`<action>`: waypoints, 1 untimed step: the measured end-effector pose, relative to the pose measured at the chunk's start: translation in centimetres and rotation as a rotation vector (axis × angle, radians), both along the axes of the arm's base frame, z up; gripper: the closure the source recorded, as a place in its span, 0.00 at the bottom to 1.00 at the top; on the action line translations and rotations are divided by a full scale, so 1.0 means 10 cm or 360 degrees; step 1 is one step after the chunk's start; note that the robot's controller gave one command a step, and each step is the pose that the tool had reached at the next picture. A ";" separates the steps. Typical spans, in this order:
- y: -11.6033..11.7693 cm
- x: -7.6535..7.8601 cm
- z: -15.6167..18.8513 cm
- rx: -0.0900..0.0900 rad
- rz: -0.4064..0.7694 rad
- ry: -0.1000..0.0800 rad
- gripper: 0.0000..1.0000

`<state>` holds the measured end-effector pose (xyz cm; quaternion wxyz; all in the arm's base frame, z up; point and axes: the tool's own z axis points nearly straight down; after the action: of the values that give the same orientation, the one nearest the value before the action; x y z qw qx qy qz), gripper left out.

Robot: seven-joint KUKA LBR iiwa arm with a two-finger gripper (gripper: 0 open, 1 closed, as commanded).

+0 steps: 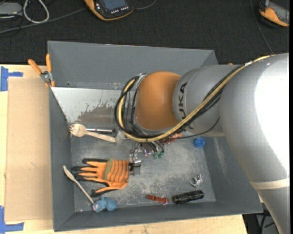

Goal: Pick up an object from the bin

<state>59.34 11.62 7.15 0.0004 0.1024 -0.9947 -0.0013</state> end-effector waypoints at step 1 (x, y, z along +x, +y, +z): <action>0.22 -0.10 -0.02 -0.0001 0.0080 -0.0001 0.00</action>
Offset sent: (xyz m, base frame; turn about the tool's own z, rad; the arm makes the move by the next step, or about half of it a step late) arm -0.0272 0.0432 -0.0015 -0.1573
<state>58.38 13.81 6.95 0.0000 0.1273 -0.9919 -0.0009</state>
